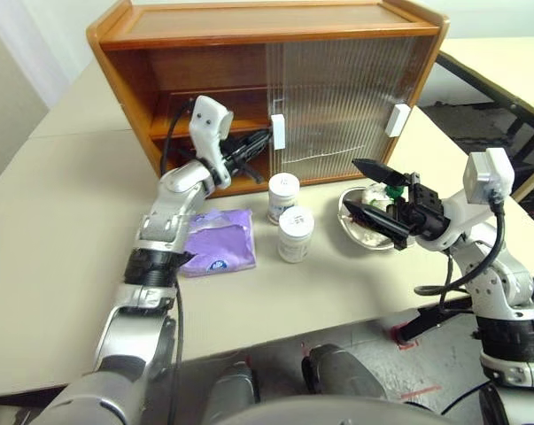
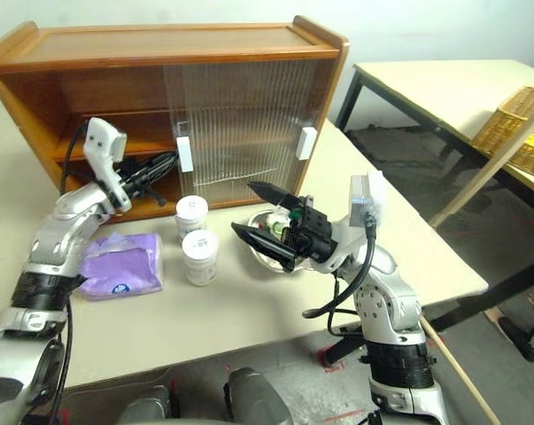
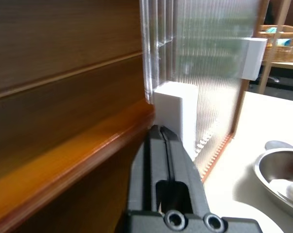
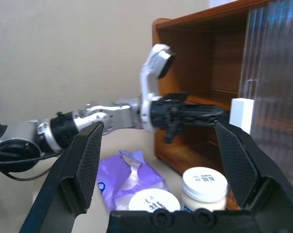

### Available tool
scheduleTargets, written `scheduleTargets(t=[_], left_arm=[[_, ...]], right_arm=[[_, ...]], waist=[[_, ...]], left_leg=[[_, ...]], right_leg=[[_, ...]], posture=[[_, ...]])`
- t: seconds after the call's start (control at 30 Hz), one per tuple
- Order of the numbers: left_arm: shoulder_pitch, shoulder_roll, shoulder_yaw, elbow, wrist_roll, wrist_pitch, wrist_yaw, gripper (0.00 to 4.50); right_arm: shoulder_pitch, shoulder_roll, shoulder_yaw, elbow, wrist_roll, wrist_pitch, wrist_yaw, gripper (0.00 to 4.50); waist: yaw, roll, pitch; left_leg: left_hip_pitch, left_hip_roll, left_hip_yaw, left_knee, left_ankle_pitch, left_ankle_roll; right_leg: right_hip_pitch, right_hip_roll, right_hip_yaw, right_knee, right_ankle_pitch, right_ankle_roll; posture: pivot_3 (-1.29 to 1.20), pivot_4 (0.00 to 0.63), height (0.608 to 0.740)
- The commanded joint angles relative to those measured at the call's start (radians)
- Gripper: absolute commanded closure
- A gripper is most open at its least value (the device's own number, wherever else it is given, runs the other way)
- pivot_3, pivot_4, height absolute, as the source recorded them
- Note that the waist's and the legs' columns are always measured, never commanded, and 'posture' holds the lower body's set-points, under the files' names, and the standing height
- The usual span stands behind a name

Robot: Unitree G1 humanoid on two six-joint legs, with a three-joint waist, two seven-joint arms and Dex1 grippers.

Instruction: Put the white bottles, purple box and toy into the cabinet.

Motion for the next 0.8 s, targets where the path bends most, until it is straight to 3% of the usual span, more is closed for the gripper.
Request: scheduleTargets(t=[0.03,0.3,0.57,0.8], left_arm=[[0.063,0.044,0.07,-0.123,-0.061,0.099,0.019,2.9],[0.301,0.264,0.231,-0.43,-0.215,0.442,0.013,0.15],[0.436,0.352,0.431,-0.568,-0.423,0.901,0.097,0.05],[0.516,0.36,0.446,-0.634,-0.528,1.043,0.087,0.05]], right_arm=[[-0.02,-0.001,0.011,0.025,-0.011,-0.006,0.02,0.0],[-0.057,-0.02,0.059,0.079,-0.062,-0.033,0.108,0.0],[-0.095,-0.029,0.098,0.106,-0.088,-0.047,0.173,0.0],[-0.11,-0.018,0.103,0.117,-0.09,-0.043,0.179,0.0]], waist=[[-0.003,-0.001,0.0],[-0.003,0.0,-0.008],[0.007,0.002,-0.012],[0.013,0.004,-0.013]], left_leg=[[0.0,0.0,0.0,0.0,0.0,0.0],[0.002,0.003,-0.002,0.0,0.0,-0.001],[0.0,0.007,-0.003,-0.003,0.0,-0.006],[0.0,0.012,-0.003,-0.006,-0.001,-0.012]], right_leg=[[0.0,0.001,0.0,0.0,0.0,0.0],[-0.001,0.0,0.0,0.001,0.001,-0.004],[-0.012,-0.004,-0.001,0.002,0.004,-0.015],[-0.019,0.0,0.0,0.002,0.004,-0.019]], posture=[[-0.27,0.0,0.74],[-0.25,0.004,0.74],[-0.23,0.015,0.74],[-0.23,0.014,0.74]])
